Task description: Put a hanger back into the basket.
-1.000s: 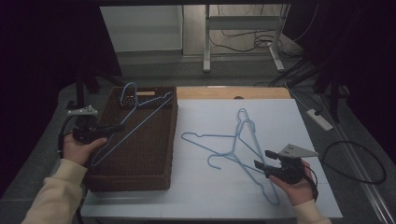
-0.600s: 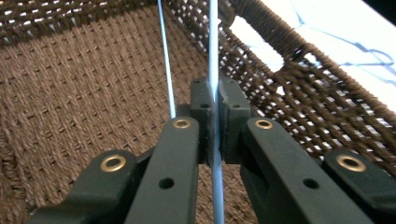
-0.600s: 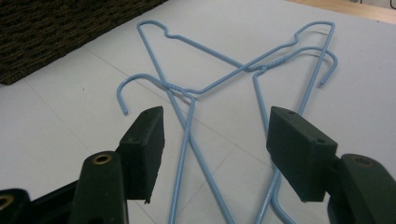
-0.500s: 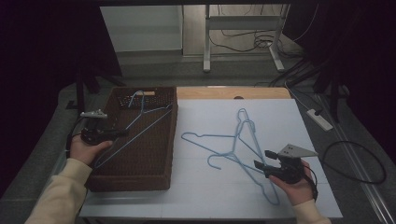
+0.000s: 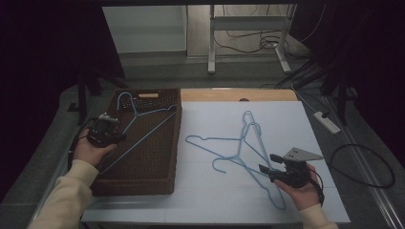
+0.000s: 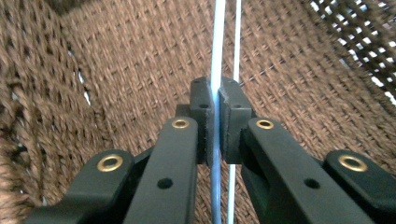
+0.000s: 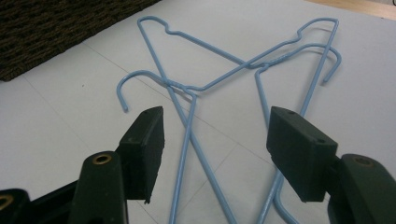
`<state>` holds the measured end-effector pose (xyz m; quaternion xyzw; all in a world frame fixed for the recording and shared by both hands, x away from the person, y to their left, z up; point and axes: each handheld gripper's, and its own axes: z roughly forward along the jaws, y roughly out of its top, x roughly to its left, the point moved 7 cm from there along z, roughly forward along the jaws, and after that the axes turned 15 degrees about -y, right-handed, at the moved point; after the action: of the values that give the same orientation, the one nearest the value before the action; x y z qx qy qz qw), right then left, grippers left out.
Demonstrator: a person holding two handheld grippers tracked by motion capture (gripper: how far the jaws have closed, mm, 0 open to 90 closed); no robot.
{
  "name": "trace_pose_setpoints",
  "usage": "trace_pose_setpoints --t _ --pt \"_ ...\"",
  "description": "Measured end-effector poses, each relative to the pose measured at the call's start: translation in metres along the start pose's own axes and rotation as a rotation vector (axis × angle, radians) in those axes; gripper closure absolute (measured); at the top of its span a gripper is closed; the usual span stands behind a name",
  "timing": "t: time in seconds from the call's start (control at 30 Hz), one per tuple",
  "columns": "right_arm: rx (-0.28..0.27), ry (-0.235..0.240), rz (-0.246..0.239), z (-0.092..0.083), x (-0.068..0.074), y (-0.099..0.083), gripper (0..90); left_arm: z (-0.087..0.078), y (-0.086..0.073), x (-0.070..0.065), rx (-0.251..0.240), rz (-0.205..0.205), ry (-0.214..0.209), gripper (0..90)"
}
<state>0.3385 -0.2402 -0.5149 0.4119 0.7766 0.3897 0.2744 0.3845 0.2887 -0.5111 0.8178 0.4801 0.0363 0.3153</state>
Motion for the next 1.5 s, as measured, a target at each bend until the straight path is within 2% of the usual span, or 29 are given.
trace_pose_setpoints --t 0.17,0.27,0.33,0.4,0.47,0.6,0.73,0.9,1.03,1.2,1.3,1.37,1.5 --pt "-0.003 -0.002 -0.001 -0.001 -0.001 0.0 37.8 0.005 -0.001 0.002 0.038 0.015 0.052 84.5" --pt "-0.005 -0.003 0.005 -0.001 -0.001 0.0 37.8 0.007 -0.001 0.004 0.034 0.004 0.053 84.0" --pt "-0.005 -0.003 0.003 -0.001 -0.001 0.0 37.8 0.005 -0.001 0.004 0.026 0.002 0.062 74.0" --pt "-0.006 -0.003 0.003 -0.001 -0.001 0.0 37.8 0.001 0.0 0.002 -0.003 0.009 0.071 57.7" --pt "-0.006 -0.003 0.004 -0.001 -0.001 0.0 37.8 -0.008 0.002 -0.002 -0.047 0.005 0.058 51.6" --pt "-0.007 -0.001 0.004 -0.001 -0.001 0.001 37.8 -0.025 0.001 -0.014 -0.112 0.03 0.026 40.3" --pt "-0.007 -0.002 0.005 -0.002 -0.001 0.001 37.8 -0.04 0.001 -0.03 -0.191 0.06 -0.032 37.1" --pt "-0.008 0.001 0.008 -0.002 -0.001 0.001 37.6 -0.054 0.0 -0.054 -0.285 0.115 -0.084 35.2" --pt "-0.006 0.008 0.008 -0.002 -0.001 0.001 37.4 -0.061 -0.002 -0.075 -0.341 0.158 -0.115 35.2" --pt "-0.006 0.012 0.009 -0.002 -0.003 0.002 37.2 -0.066 -0.003 -0.104 -0.38 0.212 -0.158 35.3" --pt "-0.009 0.015 0.009 -0.002 -0.004 0.003 37.0 -0.063 -0.005 -0.124 -0.391 0.251 -0.188 35.1" --pt "-0.006 0.017 0.005 -0.002 -0.005 0.003 36.9 -0.061 -0.005 -0.131 -0.393 0.261 -0.203 34.9" --pt "-0.007 0.022 0.009 -0.001 -0.006 0.003 36.9 -0.053 -0.005 -0.144 -0.402 0.254 -0.242 34.9"
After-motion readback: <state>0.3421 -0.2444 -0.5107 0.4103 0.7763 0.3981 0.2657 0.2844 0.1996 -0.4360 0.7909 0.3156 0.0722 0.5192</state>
